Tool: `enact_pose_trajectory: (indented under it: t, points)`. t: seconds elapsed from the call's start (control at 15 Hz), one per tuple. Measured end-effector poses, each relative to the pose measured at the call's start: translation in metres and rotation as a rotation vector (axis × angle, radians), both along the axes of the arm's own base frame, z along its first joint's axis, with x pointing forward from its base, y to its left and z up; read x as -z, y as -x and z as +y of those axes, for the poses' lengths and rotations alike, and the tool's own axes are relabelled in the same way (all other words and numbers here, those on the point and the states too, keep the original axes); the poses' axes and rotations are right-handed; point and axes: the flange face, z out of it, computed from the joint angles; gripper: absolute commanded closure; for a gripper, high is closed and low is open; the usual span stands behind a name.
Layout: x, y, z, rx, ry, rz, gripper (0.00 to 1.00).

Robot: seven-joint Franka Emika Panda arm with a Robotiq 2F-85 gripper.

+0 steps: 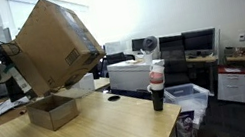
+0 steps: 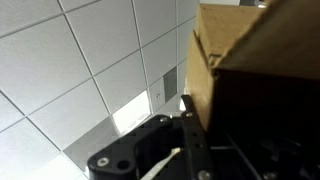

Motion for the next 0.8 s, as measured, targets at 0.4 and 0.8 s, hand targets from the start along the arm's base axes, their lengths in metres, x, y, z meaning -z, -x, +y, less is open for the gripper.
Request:
enact_pose_trajectory:
  t: [0.4, 0.8]
  points:
    - [0.0072, -0.0016, 0.0018, 0.004, 0.029, 0.012, 0.94]
    - [0.0075, -0.0033, 0.0082, 0.075, -0.083, 0.115, 0.94]
